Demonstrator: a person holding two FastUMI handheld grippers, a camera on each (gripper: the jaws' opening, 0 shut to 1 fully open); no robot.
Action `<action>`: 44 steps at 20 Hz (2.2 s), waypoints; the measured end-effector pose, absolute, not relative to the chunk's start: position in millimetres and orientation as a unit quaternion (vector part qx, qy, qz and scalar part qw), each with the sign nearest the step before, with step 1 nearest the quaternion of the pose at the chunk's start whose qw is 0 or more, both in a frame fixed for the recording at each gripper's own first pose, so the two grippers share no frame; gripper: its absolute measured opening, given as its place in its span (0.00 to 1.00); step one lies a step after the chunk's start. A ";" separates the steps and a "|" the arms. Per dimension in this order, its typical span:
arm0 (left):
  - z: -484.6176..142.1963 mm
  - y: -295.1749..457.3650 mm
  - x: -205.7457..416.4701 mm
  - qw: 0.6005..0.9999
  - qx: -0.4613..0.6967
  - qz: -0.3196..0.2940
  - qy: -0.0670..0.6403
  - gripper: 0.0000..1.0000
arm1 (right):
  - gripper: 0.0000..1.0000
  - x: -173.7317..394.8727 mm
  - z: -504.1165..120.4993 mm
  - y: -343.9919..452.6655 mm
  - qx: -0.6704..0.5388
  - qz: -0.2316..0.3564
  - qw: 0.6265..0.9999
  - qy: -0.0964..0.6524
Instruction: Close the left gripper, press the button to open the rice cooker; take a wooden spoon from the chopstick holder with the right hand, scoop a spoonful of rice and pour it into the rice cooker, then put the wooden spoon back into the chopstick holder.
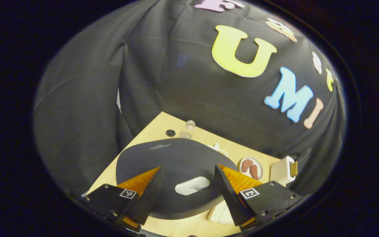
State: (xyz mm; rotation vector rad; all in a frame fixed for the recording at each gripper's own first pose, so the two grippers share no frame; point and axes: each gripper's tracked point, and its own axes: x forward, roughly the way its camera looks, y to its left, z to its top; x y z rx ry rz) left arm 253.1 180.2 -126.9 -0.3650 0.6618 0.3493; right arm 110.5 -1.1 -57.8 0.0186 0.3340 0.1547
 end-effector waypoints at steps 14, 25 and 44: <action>-210.0 151.2 225.7 0.881 -0.212 0.209 0.369 0.96 | 0.98 107.0 -78.8 -52.1 0.007 0.086 0.979 0.185; -215.3 144.6 219.4 0.885 -0.241 0.206 0.340 0.98 | 0.98 85.5 -104.3 -117.4 0.010 0.103 0.973 0.205; -90.0 66.9 98.7 0.970 -0.106 0.181 0.121 0.93 | 0.98 -7.9 -24.4 -136.8 -0.029 0.045 0.990 0.130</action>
